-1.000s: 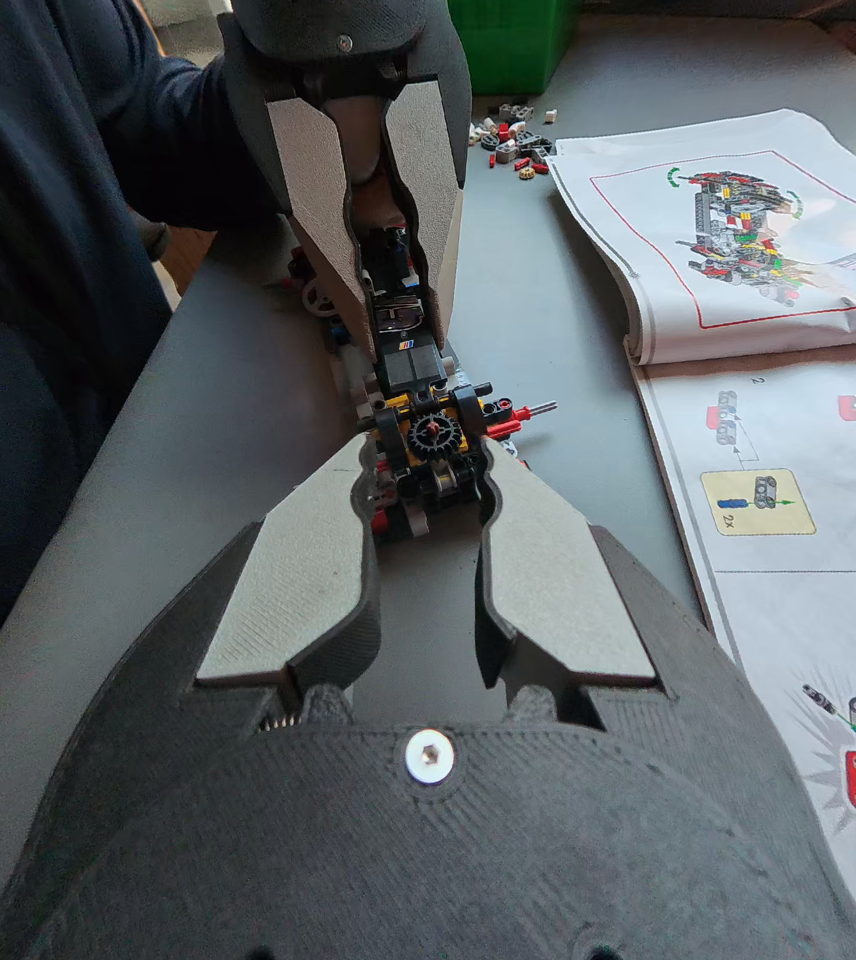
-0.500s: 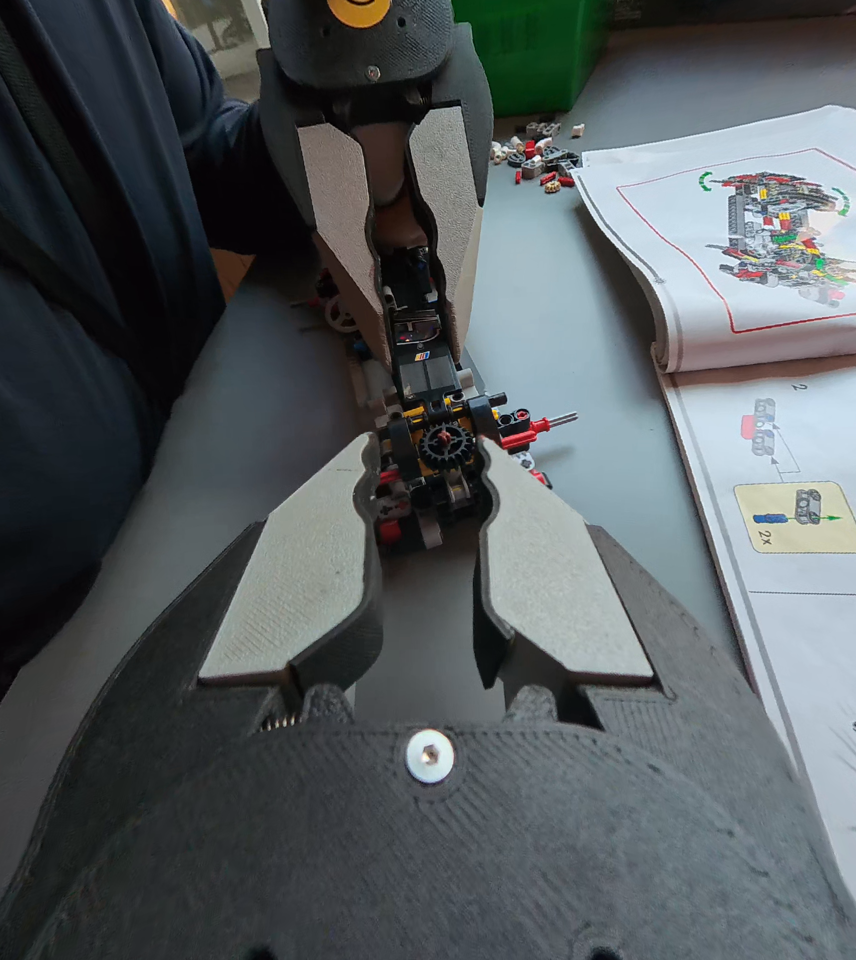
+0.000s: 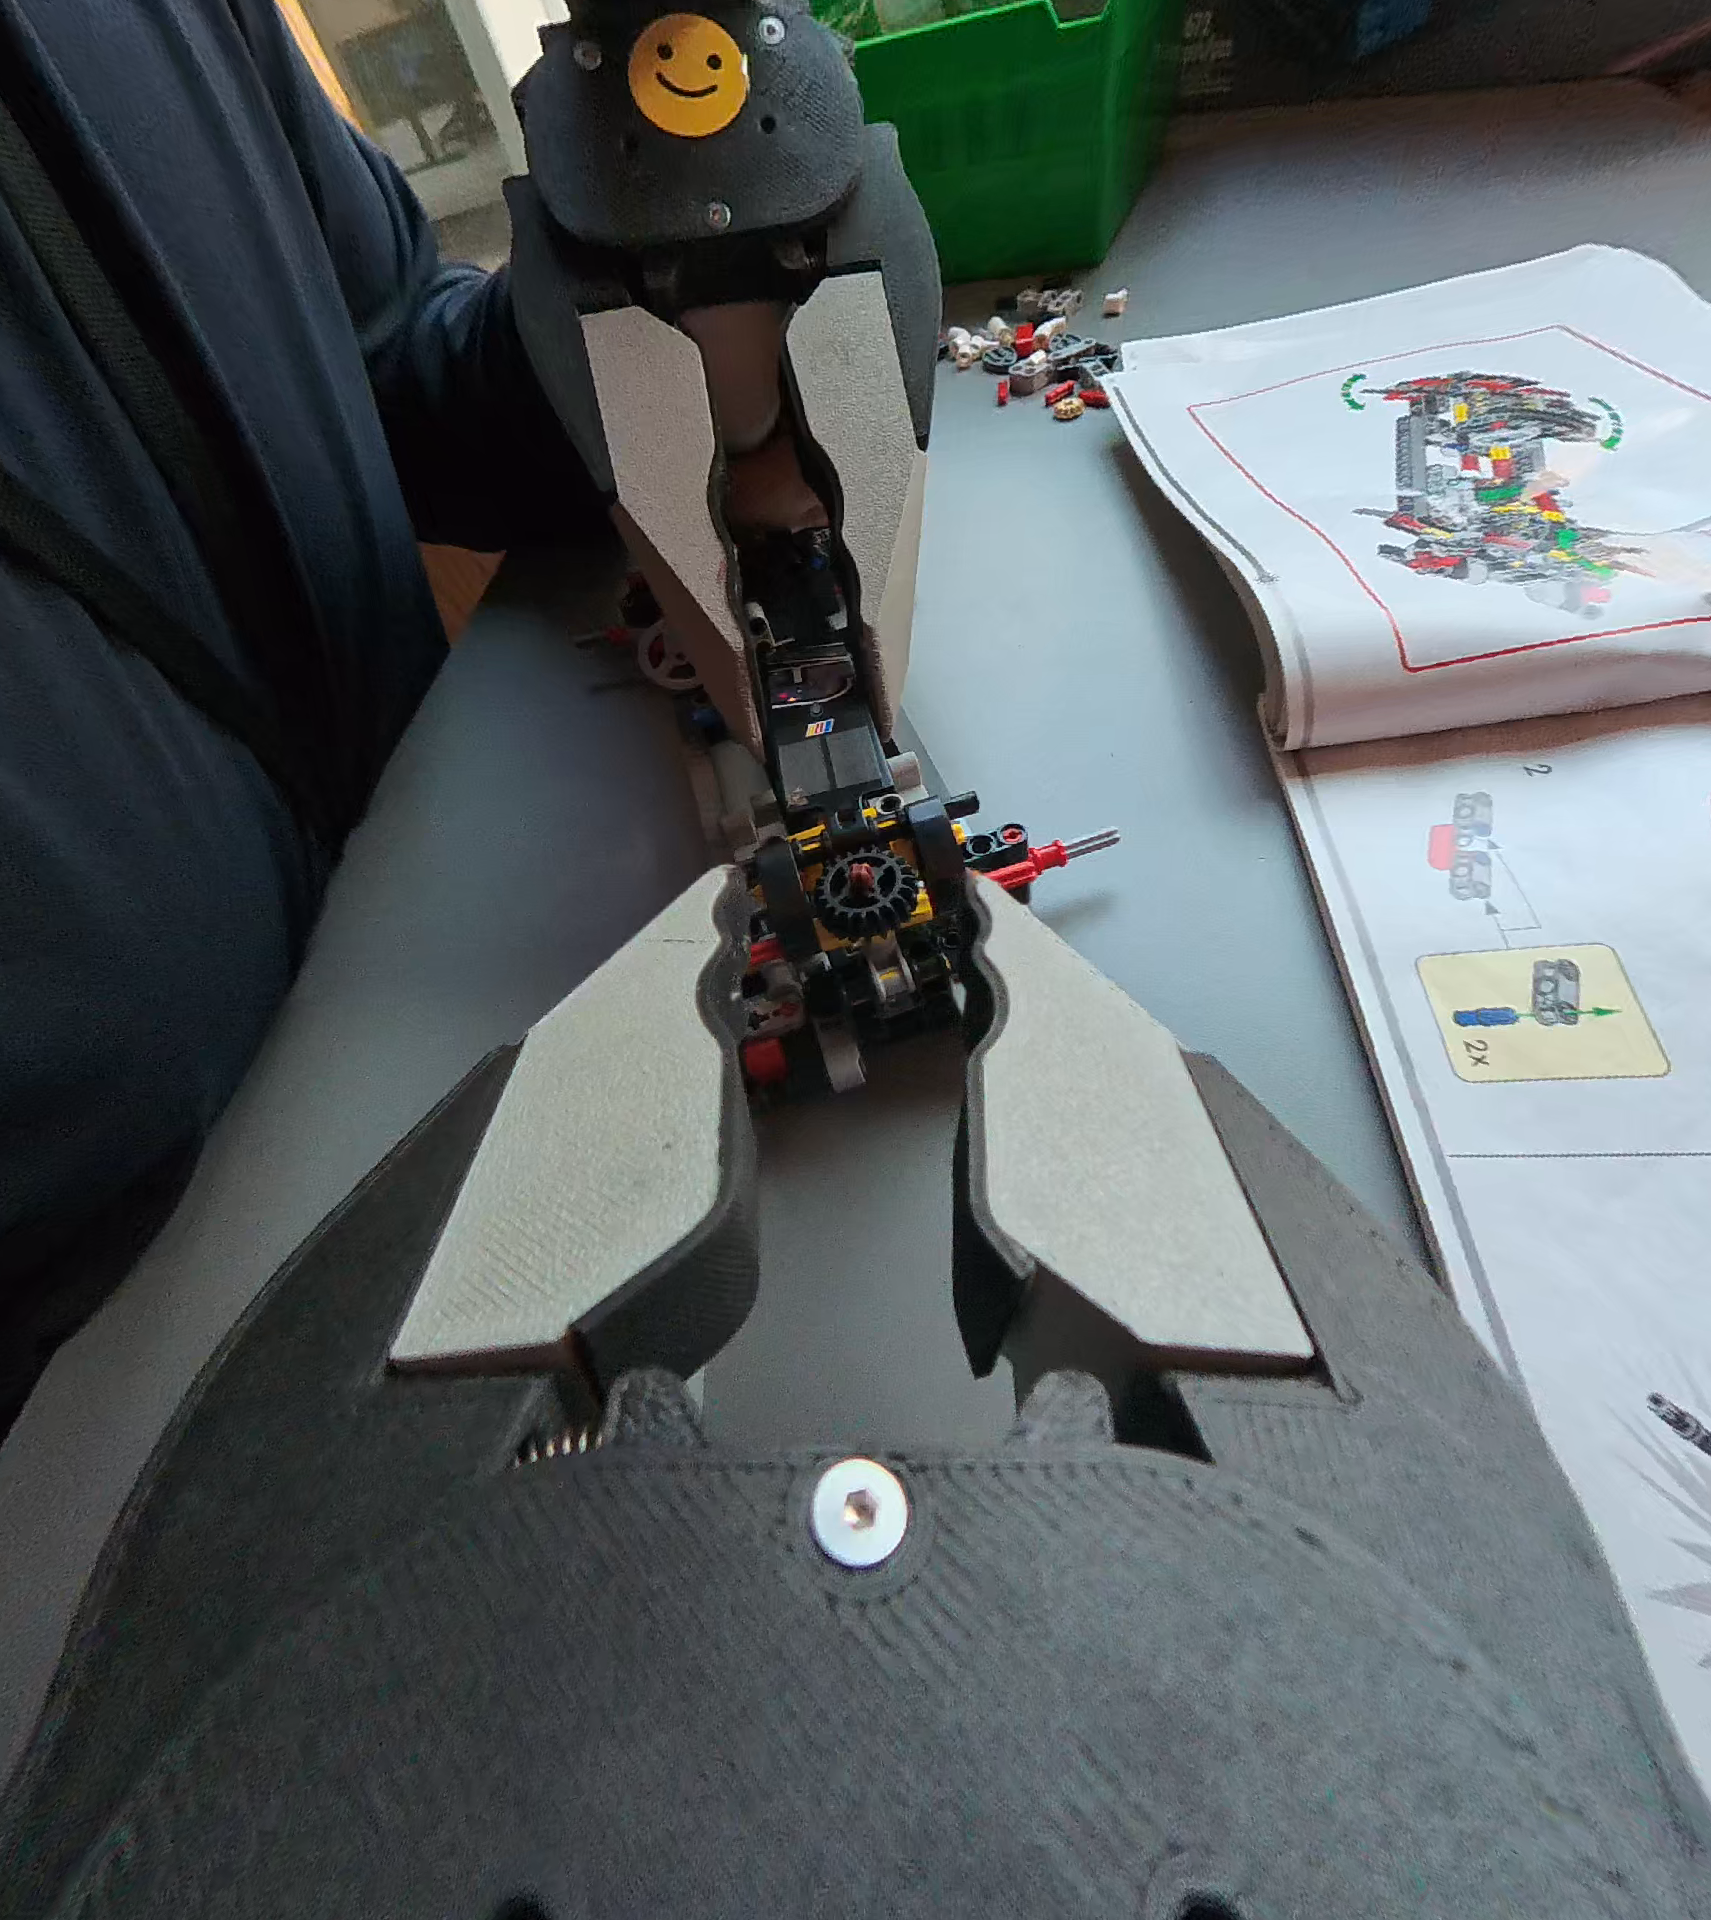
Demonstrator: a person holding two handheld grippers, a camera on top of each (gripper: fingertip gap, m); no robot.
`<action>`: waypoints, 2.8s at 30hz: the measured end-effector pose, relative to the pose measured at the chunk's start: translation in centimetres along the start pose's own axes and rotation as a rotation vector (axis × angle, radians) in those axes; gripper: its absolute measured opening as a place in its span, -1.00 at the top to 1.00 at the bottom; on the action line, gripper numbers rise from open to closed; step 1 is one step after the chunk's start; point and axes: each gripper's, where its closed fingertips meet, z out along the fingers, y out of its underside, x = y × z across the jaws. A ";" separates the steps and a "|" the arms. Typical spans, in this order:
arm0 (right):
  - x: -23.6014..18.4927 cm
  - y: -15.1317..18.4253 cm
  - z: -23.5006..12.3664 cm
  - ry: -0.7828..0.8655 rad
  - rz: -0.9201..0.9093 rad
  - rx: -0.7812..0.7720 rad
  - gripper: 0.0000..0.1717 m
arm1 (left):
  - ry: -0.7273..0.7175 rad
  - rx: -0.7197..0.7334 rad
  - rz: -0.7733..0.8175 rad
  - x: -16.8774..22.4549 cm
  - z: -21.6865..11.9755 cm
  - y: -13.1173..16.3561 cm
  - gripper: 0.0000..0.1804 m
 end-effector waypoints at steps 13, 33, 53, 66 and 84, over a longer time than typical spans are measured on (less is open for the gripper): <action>2.9 -0.9 -2.0 0.122 0.047 0.092 0.62 | 0.001 0.012 -0.021 -0.1 -0.2 -0.3 0.68; 13.8 3.3 0.8 0.535 0.027 -0.472 0.48 | -0.492 -0.139 -0.264 -16.8 -7.7 7.8 0.36; 10.7 5.2 -2.5 0.567 0.111 -0.460 1.00 | -0.464 -0.167 -0.138 -15.8 -6.1 7.4 1.00; 8.0 3.8 -4.4 0.473 0.330 -0.187 0.93 | -0.379 -0.272 -0.056 -11.8 -4.4 7.4 1.00; 17.4 -0.7 5.9 0.169 0.152 -0.268 1.00 | -0.388 -0.123 -0.201 -13.7 -5.9 6.1 0.81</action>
